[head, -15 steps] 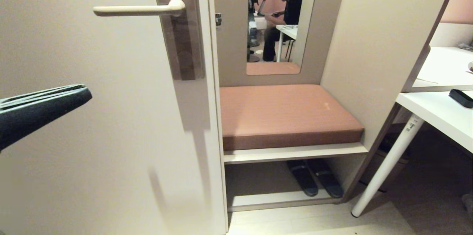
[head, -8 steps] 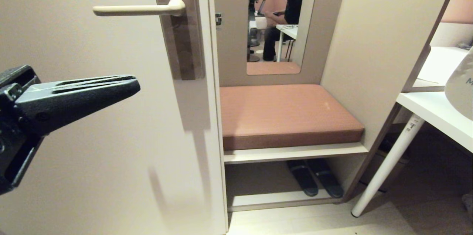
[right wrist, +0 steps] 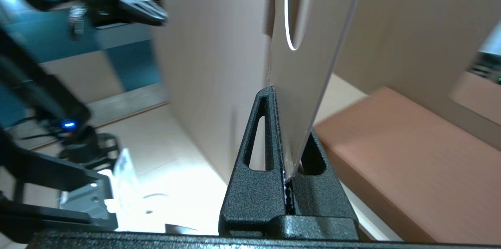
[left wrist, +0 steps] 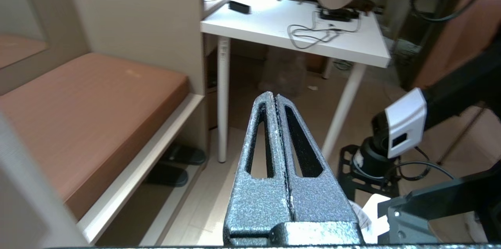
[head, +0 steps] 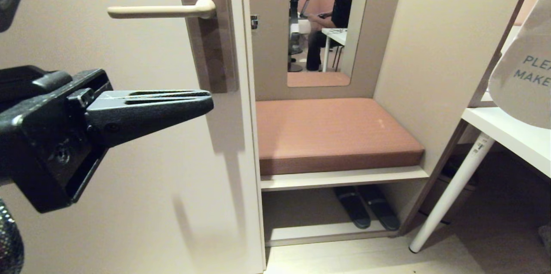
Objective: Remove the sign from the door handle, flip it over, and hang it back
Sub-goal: Hand it to the other hand
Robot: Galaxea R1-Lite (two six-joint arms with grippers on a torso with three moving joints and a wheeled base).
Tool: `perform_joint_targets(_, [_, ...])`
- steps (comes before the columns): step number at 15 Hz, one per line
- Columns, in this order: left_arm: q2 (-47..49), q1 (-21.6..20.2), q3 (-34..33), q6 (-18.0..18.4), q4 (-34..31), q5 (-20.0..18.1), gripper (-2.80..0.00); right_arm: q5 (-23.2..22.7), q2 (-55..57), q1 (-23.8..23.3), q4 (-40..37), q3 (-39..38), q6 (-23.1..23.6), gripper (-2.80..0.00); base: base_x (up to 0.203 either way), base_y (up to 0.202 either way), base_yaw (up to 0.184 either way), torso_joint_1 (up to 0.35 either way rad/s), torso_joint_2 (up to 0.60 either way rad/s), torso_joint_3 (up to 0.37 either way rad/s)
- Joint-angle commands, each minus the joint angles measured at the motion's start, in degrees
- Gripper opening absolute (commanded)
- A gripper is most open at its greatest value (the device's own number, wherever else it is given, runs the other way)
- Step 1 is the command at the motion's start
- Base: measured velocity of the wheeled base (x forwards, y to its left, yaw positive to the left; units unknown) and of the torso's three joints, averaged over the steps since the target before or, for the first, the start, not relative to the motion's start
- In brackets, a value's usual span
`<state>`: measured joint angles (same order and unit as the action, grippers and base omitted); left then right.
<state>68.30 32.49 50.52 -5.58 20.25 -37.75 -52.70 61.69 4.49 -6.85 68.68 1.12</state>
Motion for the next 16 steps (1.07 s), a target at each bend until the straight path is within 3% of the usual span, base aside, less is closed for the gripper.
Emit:
perform_joint_targets(1, [3.6,1.2,2.1,0.1,0.1,-0.7,-2.80,-0.4,5.0,4.4,0.0,2.1,0.0,-2.80,0.000,0.000,0.000,0.000,0.00,0.000])
perform_joint_targets(5, [8.9,2.2,2.7,0.0,7.3,-0.8,-2.80,-0.4,11.1,10.5,3.3,4.2,-0.4,-2.80,0.000,0.000,0.000,0.000,0.00,0.000])
perform_joint_targets(9, [11.2,3.6,2.3,0.1,8.2,-0.8,-2.80,-0.2,15.3,17.2,4.7,5.8,-0.4,-2.80,0.000,0.000,0.000,0.000,0.00,0.000])
perform_joint_targets(16, [15.1,4.8,2.3,0.0,12.0,-0.9,-2.80,-0.2,22.1,20.5,7.2,11.4,-0.4,-2.80,0.000,0.000,0.000,0.000,0.00,0.000])
